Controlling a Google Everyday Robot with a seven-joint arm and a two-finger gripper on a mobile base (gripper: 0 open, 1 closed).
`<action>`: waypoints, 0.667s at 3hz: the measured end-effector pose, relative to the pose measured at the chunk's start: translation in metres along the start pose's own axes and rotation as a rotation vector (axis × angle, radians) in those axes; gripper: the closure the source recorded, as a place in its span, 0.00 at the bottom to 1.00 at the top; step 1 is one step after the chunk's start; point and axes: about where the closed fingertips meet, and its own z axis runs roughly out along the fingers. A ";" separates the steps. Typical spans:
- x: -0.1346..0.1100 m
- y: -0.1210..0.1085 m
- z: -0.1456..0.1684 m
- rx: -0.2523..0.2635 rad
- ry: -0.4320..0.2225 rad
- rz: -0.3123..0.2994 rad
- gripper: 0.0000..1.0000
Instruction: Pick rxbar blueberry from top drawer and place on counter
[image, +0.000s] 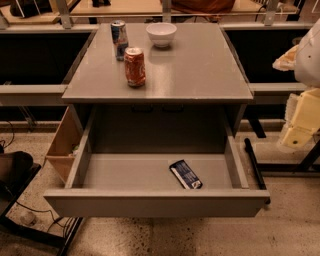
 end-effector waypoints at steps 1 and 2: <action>-0.002 -0.003 0.001 0.007 -0.012 0.000 0.00; -0.019 -0.012 0.052 -0.030 -0.027 0.014 0.00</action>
Offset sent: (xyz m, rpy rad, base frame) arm 0.0817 0.0606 -0.1276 0.0853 0.0995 -0.0054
